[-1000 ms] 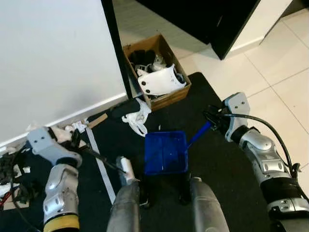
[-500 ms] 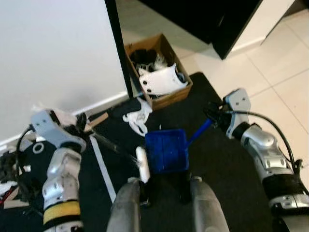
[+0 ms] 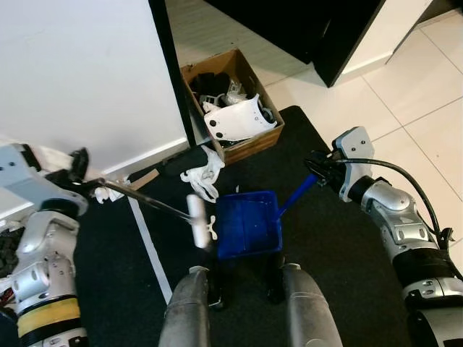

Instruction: Sweep floor

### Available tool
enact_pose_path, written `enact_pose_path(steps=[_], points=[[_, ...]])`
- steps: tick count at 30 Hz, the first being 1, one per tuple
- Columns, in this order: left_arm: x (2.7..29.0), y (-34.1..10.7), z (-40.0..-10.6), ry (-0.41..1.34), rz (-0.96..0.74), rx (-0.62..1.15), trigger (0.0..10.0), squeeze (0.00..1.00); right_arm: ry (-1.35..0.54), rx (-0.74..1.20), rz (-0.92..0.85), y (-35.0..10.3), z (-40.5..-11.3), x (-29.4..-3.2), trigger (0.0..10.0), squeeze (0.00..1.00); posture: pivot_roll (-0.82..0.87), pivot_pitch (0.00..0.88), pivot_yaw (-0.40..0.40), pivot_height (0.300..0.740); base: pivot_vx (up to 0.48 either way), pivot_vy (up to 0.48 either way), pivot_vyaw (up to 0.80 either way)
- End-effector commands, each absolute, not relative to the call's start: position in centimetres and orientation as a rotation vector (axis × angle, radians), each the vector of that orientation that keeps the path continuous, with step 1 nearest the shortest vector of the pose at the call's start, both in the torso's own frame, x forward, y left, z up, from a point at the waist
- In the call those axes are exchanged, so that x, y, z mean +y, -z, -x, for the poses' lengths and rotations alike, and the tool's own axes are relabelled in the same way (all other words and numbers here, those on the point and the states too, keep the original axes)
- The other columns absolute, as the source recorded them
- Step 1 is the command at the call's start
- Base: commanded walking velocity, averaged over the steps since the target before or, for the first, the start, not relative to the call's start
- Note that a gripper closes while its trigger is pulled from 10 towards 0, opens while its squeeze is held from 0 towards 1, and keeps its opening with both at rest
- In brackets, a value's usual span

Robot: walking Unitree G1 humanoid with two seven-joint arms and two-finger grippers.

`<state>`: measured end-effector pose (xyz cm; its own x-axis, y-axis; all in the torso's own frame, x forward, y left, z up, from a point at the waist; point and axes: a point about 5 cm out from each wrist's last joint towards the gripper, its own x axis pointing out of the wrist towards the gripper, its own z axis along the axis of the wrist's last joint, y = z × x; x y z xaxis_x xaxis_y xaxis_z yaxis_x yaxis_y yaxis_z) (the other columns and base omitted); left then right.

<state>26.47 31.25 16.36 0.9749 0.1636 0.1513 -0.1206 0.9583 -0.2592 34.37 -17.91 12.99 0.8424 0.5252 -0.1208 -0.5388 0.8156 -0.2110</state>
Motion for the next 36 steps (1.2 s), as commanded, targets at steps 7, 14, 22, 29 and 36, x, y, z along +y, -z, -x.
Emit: enact_pose_path(steps=[7,14,22,29,36], points=[[30.5,-13.7,-27.2,-0.146,0.188,-0.077,10.0,0.0,-0.636,0.135,0.265,-11.1,-34.5,-16.9,10.0,0.0,-0.04,0.319,-0.032,0.74,0.0,0.0,0.0],[27.6,-10.6,-28.6,-0.085,0.115,0.022,10.0,0.0,-0.672,0.17,0.294,-11.2,-35.4,-16.3,10.0,0.0,-0.05,0.311,-0.035,0.74,0.0,0.0,0.0],[23.7,-8.9,-29.8,-0.002,0.184,0.056,10.0,0.0,-0.64,0.211,0.267,-11.5,-36.3,-16.6,10.0,0.0,-0.05,0.311,-0.035,0.74,0.0,0.0,0.0],[18.4,-8.8,-30.5,0.13,0.371,0.047,10.0,0.0,-0.643,0.193,0.243,-11.4,-36.3,-16.1,10.0,0.0,-0.06,0.318,-0.018,0.74,0.0,0.0,0.0],[15.1,-9.3,-30.8,0.234,0.521,0.052,10.0,0.0,-0.642,0.174,0.212,-11.2,-36.1,-15.7,10.0,0.0,-0.06,0.319,-0.002,0.74,0.0,0.0,0.0]])
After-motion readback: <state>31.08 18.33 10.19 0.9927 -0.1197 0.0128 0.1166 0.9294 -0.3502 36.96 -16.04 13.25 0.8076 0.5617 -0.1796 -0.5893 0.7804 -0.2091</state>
